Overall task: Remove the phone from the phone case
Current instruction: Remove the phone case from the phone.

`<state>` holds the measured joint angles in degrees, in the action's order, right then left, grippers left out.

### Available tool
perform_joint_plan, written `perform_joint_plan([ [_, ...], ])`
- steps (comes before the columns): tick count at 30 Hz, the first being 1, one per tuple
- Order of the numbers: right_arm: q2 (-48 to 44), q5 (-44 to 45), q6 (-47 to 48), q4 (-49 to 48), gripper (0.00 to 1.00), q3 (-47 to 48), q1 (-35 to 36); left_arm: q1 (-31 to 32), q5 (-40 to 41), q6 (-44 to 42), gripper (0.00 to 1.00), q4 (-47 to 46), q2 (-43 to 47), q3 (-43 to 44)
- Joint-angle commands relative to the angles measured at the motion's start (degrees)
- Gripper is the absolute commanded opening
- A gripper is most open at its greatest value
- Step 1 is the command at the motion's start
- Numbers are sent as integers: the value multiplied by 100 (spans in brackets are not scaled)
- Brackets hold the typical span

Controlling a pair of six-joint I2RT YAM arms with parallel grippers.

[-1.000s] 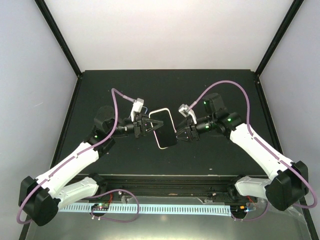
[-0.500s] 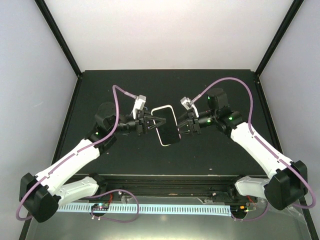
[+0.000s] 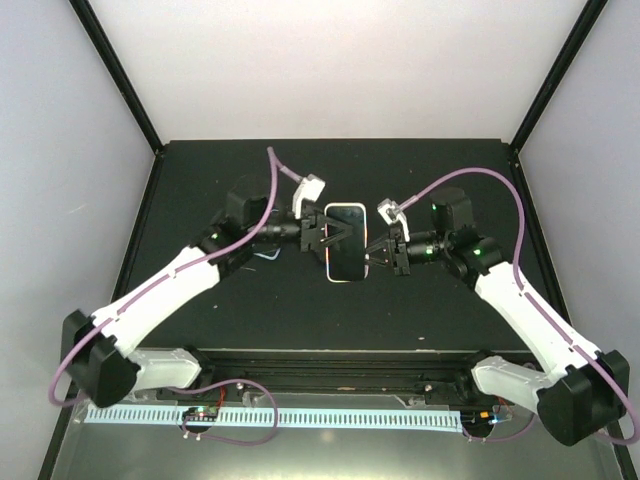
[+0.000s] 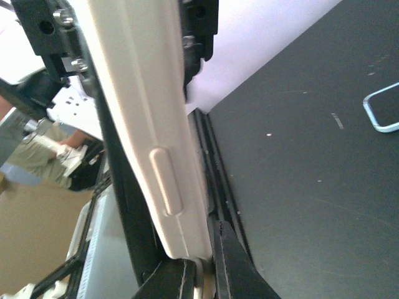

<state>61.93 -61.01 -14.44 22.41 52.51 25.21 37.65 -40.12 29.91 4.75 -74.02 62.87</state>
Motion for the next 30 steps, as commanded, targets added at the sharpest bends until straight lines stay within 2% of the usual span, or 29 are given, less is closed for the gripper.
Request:
perform_joint_plan([
  [1,-496,1255,-744,48,1,-242,-216,55,2171,-456,67,784,-352,452],
  [3,-497,1969,-1041,395,1,-314,-357,106,2785,-588,72,894,-258,490],
  [6,-469,2257,-1370,646,1,-527,-634,366,3735,-855,75,1057,-124,346],
  [12,-250,3035,-1632,776,1,-1022,-881,1638,5430,-1308,74,987,-91,-275],
  [16,-11,3277,-1824,637,1,-1183,-893,2465,6309,-1608,72,784,-487,-437],
  [22,552,3385,-2015,596,1,-1139,-912,3253,7290,-2302,63,310,-1492,-293],
  [30,912,3684,-2159,553,1,-1140,-991,3597,7714,-2438,65,-529,-2392,-256],
])
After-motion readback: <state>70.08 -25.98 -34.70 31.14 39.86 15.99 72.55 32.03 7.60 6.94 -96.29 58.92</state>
